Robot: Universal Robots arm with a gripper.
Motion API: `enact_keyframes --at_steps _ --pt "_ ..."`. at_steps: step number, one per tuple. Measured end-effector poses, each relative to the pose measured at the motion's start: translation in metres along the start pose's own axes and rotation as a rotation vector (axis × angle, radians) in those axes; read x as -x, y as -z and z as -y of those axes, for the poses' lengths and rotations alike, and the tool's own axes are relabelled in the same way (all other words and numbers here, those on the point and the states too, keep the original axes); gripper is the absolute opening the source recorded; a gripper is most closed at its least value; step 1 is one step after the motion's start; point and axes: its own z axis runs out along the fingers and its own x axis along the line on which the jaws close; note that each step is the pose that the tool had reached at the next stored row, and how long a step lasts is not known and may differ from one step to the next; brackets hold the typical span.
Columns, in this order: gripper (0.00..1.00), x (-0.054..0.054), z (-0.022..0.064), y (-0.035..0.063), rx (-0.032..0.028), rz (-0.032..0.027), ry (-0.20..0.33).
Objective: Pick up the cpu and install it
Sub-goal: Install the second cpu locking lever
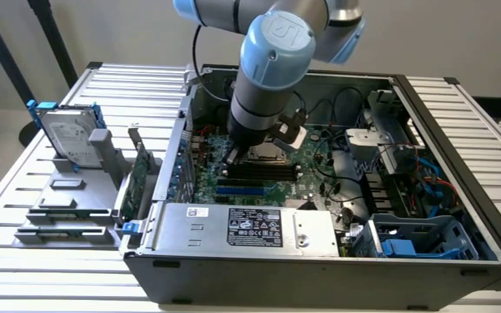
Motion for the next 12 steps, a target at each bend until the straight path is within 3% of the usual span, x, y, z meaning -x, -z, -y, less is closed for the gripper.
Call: enact_keyframes --at_steps 4,8,12 --pt "0.11 -0.005 0.0091 -0.0041 -0.0002 0.0002 0.001" --pt "0.11 -0.003 0.0191 -0.0063 -0.0003 0.0002 0.001" --pt "0.11 -0.002 0.0216 -0.0067 -0.0005 -0.0001 0.001"
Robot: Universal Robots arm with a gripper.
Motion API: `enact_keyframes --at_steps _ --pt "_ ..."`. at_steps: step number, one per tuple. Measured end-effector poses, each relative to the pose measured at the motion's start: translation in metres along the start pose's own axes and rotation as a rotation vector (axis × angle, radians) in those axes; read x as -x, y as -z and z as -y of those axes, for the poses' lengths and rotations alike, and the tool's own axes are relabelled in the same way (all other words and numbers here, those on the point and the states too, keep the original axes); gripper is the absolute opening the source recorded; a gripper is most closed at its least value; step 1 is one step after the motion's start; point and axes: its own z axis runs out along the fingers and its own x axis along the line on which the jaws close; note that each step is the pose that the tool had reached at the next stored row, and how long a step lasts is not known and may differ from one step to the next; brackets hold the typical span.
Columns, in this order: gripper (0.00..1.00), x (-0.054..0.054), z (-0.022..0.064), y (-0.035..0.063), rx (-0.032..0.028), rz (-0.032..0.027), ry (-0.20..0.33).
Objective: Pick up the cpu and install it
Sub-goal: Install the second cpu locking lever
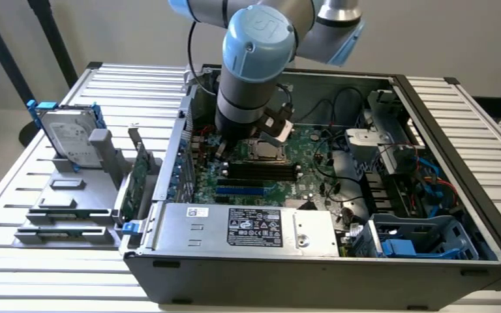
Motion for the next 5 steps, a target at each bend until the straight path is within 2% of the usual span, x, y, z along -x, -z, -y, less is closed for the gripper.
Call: enact_keyframes --at_steps 5 --pt "0.11 0.0000 0.0000 0.0000 0.0000 -0.0001 0.000"
